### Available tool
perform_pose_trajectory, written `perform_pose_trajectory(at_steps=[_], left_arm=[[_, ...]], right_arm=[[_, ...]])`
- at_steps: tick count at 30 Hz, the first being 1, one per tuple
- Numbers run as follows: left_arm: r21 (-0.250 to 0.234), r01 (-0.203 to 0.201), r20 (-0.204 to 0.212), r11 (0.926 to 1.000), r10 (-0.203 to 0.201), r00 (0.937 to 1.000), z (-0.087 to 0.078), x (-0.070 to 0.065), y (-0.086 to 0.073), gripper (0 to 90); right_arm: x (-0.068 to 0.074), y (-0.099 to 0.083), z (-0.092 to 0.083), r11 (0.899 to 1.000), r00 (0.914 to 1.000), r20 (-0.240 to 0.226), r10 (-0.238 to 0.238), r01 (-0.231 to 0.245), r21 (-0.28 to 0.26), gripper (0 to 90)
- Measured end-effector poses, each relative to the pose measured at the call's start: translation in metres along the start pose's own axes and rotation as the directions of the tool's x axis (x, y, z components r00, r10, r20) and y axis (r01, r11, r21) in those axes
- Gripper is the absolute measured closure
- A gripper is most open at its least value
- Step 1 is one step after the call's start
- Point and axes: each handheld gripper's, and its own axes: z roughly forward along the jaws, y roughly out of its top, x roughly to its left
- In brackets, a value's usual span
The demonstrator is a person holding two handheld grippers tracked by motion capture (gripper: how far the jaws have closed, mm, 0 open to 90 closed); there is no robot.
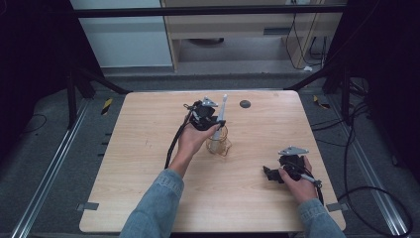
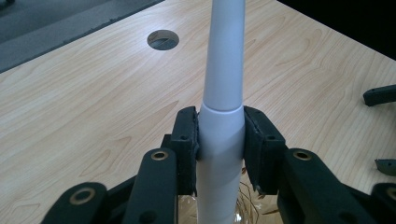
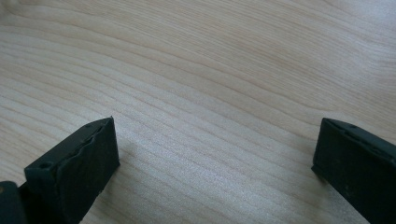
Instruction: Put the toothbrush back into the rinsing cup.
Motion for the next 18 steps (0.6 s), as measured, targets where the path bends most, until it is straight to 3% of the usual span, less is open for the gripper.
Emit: perform_pose_trajectory(at_steps=[6,18], left_arm=[[0.006,-0.008,-0.016,0.9999,0.008,0.9998,0.002,-0.0042,0.0014,67.1],[0.013,0.016,-0.023,0.9998,-0.016,0.9996,0.0059,-0.0002,0.0029,66.9]], right_arm=[[0.0,0.0,0.0,1.0,1.0,0.0,0.0,0.0,0.0,0.4],[0.0001,0.0,0.0,1.0,1.0,0.0,0.001,-0.001,0.001,0.3]])
